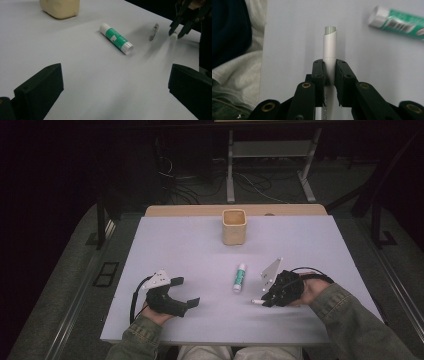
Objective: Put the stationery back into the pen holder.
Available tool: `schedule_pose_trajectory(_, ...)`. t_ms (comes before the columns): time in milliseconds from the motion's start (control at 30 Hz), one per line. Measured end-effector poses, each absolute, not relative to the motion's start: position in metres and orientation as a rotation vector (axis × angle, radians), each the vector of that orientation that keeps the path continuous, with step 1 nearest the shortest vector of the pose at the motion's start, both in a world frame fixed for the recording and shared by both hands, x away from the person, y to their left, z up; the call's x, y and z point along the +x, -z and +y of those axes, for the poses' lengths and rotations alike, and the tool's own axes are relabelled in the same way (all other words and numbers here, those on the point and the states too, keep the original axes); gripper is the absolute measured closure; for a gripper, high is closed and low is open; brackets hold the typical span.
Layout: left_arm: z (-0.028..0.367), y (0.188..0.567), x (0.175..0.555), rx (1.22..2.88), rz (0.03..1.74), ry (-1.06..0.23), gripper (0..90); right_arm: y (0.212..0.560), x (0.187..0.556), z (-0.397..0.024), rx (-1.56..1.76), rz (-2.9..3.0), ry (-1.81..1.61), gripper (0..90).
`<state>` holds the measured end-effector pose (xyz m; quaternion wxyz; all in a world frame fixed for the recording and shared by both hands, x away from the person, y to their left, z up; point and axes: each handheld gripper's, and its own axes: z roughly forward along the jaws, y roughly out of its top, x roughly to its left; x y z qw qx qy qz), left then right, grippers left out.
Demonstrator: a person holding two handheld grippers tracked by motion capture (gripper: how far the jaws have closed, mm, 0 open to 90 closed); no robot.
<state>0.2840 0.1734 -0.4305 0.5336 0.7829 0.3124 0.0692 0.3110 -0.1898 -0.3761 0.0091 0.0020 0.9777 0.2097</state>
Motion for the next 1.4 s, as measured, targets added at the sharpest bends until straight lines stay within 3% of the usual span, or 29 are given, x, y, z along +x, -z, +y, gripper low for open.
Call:
schedule_pose_trajectory(333,0.173,0.431,0.284,1.861,0.746,-0.162,0.0,0.348,0.326,-0.196,0.085,2.977,-0.844,78.0)
schedule_pose_trajectory(1400,0.174,0.43,0.284,1.856,0.739,-0.164,0.0,0.322,0.365,-0.203,0.375,2.791,-1.292,77.9)
